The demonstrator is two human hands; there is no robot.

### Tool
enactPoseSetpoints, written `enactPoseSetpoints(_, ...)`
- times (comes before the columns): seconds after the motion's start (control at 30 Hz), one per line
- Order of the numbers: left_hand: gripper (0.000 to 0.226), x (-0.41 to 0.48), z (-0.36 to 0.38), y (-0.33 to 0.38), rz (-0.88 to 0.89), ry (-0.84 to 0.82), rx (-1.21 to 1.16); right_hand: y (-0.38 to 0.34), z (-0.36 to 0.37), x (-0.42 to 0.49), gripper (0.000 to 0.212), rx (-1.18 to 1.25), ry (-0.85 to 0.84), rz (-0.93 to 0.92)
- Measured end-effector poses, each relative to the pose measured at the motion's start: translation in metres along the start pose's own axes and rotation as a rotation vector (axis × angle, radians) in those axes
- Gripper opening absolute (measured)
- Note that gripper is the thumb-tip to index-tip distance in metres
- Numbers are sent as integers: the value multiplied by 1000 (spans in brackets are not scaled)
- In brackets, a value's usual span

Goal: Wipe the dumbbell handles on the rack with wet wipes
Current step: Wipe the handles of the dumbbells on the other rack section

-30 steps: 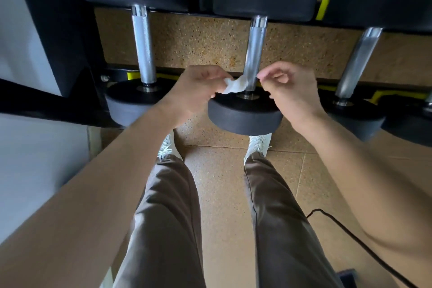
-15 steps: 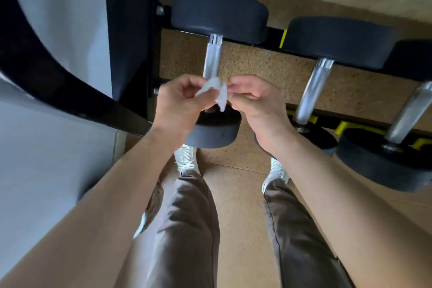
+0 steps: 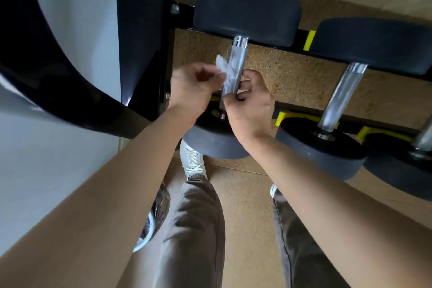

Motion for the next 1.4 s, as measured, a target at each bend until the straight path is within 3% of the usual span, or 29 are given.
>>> enactPoseSetpoints(0.1,16,0,-6,-2,-14,-136,365,0,-2,1,37,3,13,9)
enactPoseSetpoints(0.17,12,-5,-7,-7,-69,-229,460,0,-4,0,36,-11,14,8)
enactPoseSetpoints(0.27,12,-4,-10,4,-50,-98,267,0,-5,0,35,-2,16,-1)
enactPoseSetpoints(0.37,19,9,1,29,93,10,119,2,-5,0,39,25,16,23)
enactPoseSetpoints(0.53,9,-2,8,32,138,51,146,5,-14,-3,48,174,93,19)
enactPoseSetpoints(0.67,20,-21,5,8,-5,-71,289,-6,-19,-9,52,97,143,-258)
enactPoseSetpoints(0.77,18,-25,4,1,-144,-76,77,-14,-18,-16,37,26,124,-488)
enactPoseSetpoints(0.83,18,-26,8,3,-207,-77,-90,-14,-20,-14,29,-46,128,-531)
enactPoseSetpoints(0.93,15,-27,8,5,-232,-85,-266,-4,-32,4,20,-61,162,-380)
enactPoseSetpoints(1.07,12,-18,-9,-5,-140,20,-106,20,-36,40,19,118,248,-2)
enactPoseSetpoints(1.23,16,-15,-2,-10,-53,-24,57,14,-12,28,11,98,69,-54)
enactPoseSetpoints(1.4,16,-17,-2,-4,39,56,151,43,3,14,5,-14,-221,-41)
Point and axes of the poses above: each hand's wrist, its own x-axis towards the middle knuckle, its own z-axis out of the palm, y = z × x, the point moved 8 cm from there along x, towards the middle knuckle, and after that the axes turned 10 degrees about -x, right-handed, at the moved point
